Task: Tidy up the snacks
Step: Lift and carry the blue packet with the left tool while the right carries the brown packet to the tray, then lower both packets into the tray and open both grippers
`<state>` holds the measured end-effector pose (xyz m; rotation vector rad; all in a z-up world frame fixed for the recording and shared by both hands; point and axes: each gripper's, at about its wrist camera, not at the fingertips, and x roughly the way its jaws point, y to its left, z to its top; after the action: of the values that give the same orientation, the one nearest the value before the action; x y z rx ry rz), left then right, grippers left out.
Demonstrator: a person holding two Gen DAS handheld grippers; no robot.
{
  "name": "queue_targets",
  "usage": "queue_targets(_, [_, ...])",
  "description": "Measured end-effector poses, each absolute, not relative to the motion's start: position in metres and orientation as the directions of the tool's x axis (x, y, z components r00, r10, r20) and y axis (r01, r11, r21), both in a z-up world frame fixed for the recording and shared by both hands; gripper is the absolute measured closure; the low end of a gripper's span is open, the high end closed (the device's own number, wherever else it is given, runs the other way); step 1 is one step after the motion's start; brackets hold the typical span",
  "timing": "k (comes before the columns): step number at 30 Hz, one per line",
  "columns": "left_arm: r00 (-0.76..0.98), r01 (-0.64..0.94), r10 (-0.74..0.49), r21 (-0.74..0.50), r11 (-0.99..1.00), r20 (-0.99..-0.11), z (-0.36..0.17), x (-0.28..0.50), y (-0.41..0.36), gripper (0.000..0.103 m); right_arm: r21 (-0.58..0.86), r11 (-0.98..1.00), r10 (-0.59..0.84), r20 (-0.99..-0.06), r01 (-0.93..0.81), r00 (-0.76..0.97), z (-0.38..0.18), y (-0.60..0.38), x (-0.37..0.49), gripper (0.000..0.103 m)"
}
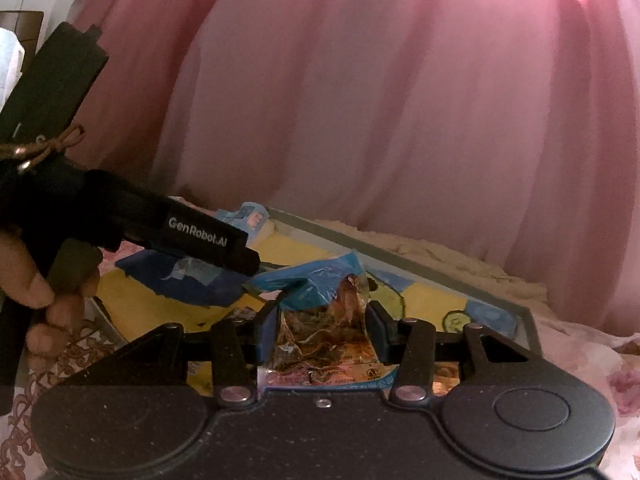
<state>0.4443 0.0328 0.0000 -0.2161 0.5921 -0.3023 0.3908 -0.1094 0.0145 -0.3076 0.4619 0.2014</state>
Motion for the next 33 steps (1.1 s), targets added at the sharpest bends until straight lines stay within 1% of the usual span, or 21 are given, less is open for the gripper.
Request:
queue_targets(4, [0.759, 0.254, -0.375, -0.289, 0.923, -0.533, -0.007, 0.441, 0.036, 0.041, -0.269, 0.923, 0.121, -0.476, -0.275, 0.871, 0.008, -0.107, 0.390, 0.054])
queue_targets(6, [0.757, 0.268, -0.387, -0.290, 0.919, -0.526, -0.010, 0.437, 0.036, 0.040, -0.270, 0.922, 0.119, -0.482, -0.276, 0.868, 0.007, -0.108, 0.390, 0.054])
queue_targets(8, [0.736, 0.291, -0.404, -0.284, 0.913, -0.543, -0.013, 0.435, 0.035, 0.040, -0.274, 0.919, 0.121, -0.488, -0.283, 0.864, 0.005, -0.108, 0.390, 0.054])
queue_targets(14, [0.734, 0.310, -0.394, -0.244, 0.919, -0.553, -0.019, 0.430, 0.035, 0.039, -0.269, 0.920, 0.120, -0.500, -0.286, 0.857, -0.002, -0.110, 0.399, 0.053])
queue_targets(22, [0.732, 0.317, -0.391, -0.230, 0.920, -0.557, -0.019, 0.430, 0.034, 0.037, -0.267, 0.917, 0.125, -0.511, -0.295, 0.850, -0.005, -0.108, 0.399, 0.051])
queue_targets(27, [0.735, 0.319, -0.393, -0.230, 0.919, -0.552, -0.020, 0.430, 0.033, 0.037, -0.264, 0.918, 0.126, -0.516, -0.297, 0.847, -0.004, -0.109, 0.399, 0.049])
queue_targets(29, [0.732, 0.312, -0.400, -0.251, 0.916, -0.552, -0.020, 0.430, 0.034, 0.037, -0.264, 0.917, 0.127, -0.520, -0.300, 0.845, -0.004, -0.108, 0.399, 0.048])
queue_targets(32, [0.734, 0.302, -0.399, -0.263, 0.916, -0.549, -0.019, 0.430, 0.037, 0.032, -0.267, 0.915, 0.126, -0.523, -0.303, 0.843, -0.005, -0.107, 0.400, 0.044])
queue_targets(33, [0.736, 0.297, -0.398, -0.266, 0.917, -0.548, -0.018, 0.429, 0.038, 0.028, -0.269, 0.914, 0.126, -0.525, -0.304, 0.842, -0.004, -0.107, 0.400, 0.043])
